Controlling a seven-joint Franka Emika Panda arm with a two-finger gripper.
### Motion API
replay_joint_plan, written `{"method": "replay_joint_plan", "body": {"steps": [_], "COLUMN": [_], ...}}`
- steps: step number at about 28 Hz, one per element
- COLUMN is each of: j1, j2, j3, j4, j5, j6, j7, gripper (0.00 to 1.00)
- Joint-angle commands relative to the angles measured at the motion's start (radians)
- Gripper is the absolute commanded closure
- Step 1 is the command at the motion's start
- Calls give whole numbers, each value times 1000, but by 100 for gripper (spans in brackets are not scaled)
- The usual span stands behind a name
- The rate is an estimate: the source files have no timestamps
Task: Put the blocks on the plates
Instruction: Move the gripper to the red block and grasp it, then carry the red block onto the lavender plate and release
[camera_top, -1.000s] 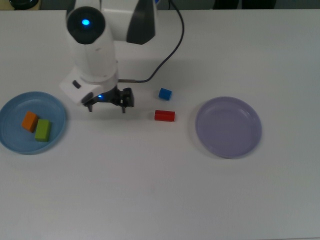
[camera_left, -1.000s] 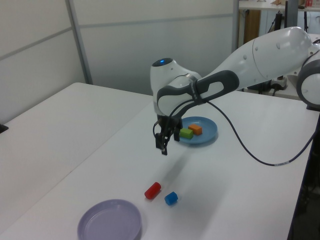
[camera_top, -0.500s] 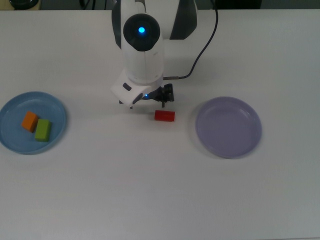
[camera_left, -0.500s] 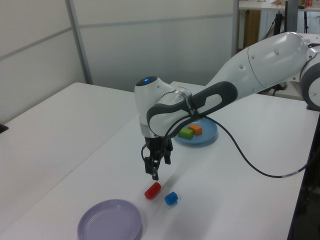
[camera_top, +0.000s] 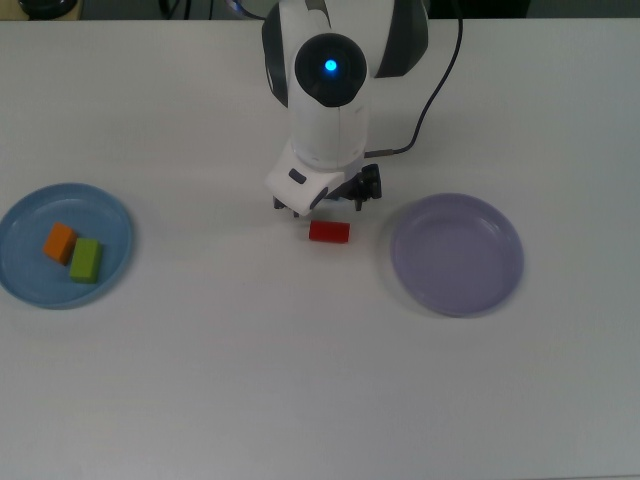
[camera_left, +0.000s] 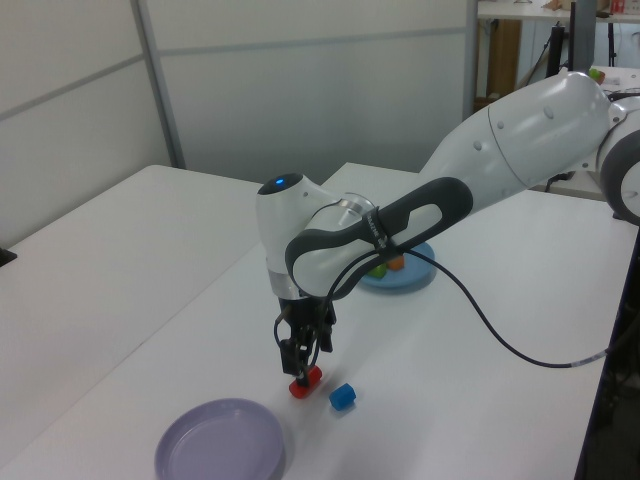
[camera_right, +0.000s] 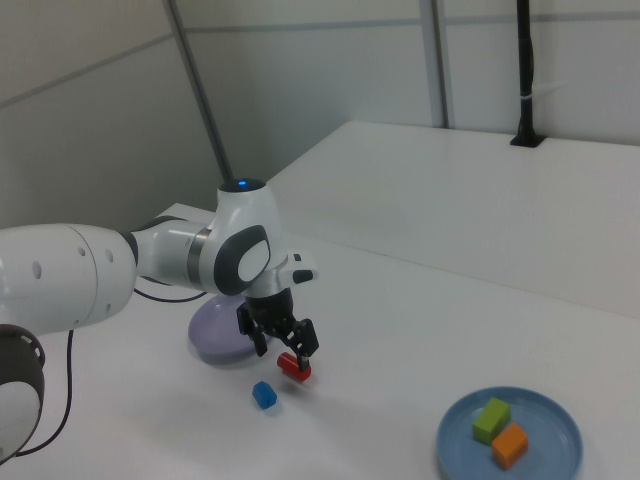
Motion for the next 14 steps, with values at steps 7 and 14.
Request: {"method": "replay_joint_plan", "body": {"steps": [7, 14], "j1": [25, 26], "j2": [40, 60], "j3": [-6, -6], "j4": [-9, -7], "j5": [-7, -23], "j6": [105, 135], "j7": [54, 58], "gripper": [0, 0]}}
